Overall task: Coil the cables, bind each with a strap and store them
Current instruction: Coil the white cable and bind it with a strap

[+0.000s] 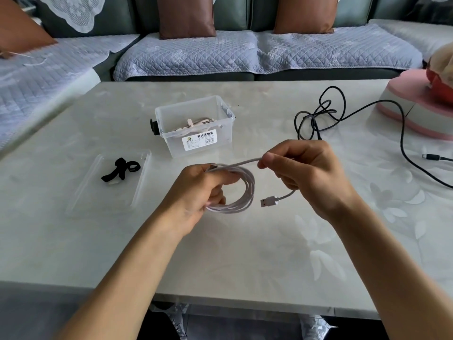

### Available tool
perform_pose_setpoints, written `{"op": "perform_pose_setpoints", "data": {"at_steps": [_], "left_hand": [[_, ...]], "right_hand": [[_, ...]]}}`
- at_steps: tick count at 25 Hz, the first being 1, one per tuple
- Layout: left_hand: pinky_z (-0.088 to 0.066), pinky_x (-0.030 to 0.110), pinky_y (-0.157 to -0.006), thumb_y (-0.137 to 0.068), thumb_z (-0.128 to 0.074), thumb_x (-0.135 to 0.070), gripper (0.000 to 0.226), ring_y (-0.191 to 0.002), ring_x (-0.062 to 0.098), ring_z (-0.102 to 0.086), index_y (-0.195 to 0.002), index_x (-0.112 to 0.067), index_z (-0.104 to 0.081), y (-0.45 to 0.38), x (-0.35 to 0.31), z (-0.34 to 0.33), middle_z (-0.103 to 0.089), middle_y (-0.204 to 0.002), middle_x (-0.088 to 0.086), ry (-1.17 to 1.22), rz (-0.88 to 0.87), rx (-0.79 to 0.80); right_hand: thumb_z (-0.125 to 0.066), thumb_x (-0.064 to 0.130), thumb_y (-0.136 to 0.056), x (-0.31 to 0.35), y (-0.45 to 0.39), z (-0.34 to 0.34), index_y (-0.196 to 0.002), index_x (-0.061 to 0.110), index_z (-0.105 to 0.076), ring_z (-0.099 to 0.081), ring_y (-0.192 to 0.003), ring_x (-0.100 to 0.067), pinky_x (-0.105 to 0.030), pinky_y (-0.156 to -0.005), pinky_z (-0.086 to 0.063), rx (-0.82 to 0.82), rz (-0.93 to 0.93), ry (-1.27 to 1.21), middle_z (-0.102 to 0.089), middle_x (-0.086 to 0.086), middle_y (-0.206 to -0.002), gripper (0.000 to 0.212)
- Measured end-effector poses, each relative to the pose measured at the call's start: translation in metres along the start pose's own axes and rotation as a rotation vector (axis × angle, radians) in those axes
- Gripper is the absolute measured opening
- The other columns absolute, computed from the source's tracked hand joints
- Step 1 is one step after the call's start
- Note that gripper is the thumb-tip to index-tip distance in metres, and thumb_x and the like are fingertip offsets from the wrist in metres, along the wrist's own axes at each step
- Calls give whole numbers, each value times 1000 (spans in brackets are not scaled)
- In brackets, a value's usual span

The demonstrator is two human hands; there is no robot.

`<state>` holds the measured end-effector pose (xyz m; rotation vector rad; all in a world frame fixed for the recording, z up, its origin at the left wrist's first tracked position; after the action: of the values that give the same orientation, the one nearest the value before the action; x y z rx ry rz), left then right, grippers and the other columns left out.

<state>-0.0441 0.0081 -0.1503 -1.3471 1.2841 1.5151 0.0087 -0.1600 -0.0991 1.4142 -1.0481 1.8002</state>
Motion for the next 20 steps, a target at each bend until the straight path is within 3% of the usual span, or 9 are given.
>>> {"op": "perform_pose_setpoints", "data": {"at_steps": [2,6,8,12,20], "left_hand": [[-35,30,-58,-77,-65,1,28,-36,11,-15,-57,-16,-58,2,-2,-2,-18,-43,-6,137,13,45],[-38,25,-52,-70,-66,-21,28,-35,11,-12,-54,-16,-44,6,-7,-5,-18,-40,-5,367,42,119],[-36,27,-52,-80,-61,-35,39,-35,12,-12,-53,-15,-42,5,-5,-4,-18,-41,-4,341,70,76],[-37,27,-52,-94,-51,-32,45,-36,12,-13,-53,-15,-42,3,-2,-4,-17,-43,-4,291,76,13],[-24,20,-36,-96,-49,-36,43,-35,9,-15,-58,-18,-39,-2,1,2,-18,-44,-6,611,68,-133]], "right_hand": [[-70,22,-82,-8,-1,0,-71,13,-73,-37,-47,-6,-16,-48,-28,-5,-60,24,-45,11,-50,15],[-67,21,-90,-25,-3,-5,-71,16,-72,-35,-48,-8,-20,-48,-28,-63,-180,29,-49,10,-55,20],[-67,23,-90,-24,-3,-7,-70,17,-72,-35,-48,-9,-20,-48,-29,-101,-174,7,-50,9,-56,22],[-67,24,-91,-20,-3,-3,-70,16,-72,-35,-49,-13,-21,-46,-30,-178,-134,-22,-51,6,-56,23],[-56,11,-97,-39,2,-30,-85,4,-72,-64,-58,-17,-29,-58,-55,-71,-252,22,-70,-5,-71,22]]}}
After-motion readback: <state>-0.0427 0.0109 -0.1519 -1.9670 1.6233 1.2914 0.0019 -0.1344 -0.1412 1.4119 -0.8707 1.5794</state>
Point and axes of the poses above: each hand's wrist, its own y-axis away from the middle knuckle, its own z-axis out of the back of the hand, x = y × z, the point moved 7 cm from there along -y, towards the middle knuckle
